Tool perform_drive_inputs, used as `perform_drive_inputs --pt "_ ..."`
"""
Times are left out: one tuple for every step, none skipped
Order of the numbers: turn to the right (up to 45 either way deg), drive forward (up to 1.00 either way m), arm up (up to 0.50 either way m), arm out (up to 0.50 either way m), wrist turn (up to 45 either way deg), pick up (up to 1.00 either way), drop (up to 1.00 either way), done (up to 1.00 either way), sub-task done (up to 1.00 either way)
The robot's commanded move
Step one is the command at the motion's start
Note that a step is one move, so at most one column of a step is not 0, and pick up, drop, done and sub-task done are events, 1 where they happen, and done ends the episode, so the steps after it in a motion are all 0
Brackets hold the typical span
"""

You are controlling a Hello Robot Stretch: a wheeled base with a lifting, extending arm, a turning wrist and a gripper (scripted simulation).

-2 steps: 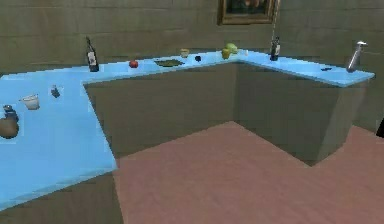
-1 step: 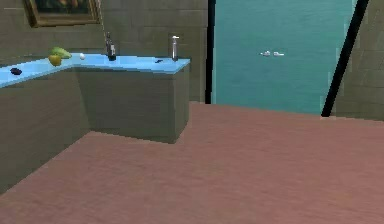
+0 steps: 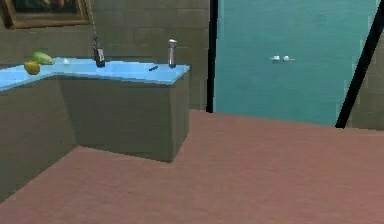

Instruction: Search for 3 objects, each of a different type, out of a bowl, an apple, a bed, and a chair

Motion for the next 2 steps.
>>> perform_drive_inputs --pt "-27.0 0.00 0.00 0.00 0.0 0.00 0.00 0.00 0.00" --pt "0.0 0.45 0.00 0.00 0.0 0.00 0.00 0.00 0.00"
